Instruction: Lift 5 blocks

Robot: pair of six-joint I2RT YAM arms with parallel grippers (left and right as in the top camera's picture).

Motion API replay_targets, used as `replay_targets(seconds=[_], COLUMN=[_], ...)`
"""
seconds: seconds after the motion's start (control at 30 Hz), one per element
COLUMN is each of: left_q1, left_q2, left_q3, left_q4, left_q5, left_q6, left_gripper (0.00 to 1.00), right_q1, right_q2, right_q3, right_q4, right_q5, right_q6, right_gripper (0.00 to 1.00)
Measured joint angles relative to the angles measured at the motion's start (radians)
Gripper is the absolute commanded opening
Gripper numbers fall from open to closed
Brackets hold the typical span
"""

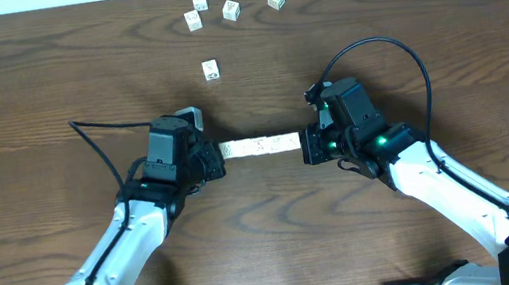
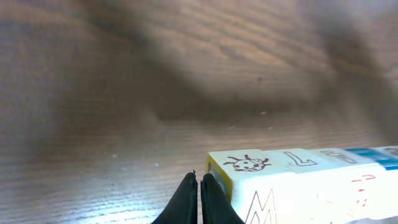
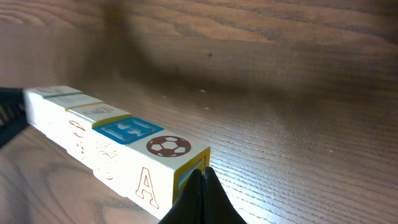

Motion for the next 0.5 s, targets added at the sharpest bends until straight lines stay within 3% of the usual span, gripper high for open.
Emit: replay_targets(seconds=[0.5], left_q1=[0.002], left_q2=[-0.045], left_q3=[0.028], left_q4=[-0.001], left_q5=[0.0], left_q6=[0.0], left_gripper=[0.07], right_q1=[0.0], right_q2=[0.0], right_q3=[0.0], right_q4=[-0.014], right_q5=[0.011], right_q6=[0.001], right_gripper=[0.01])
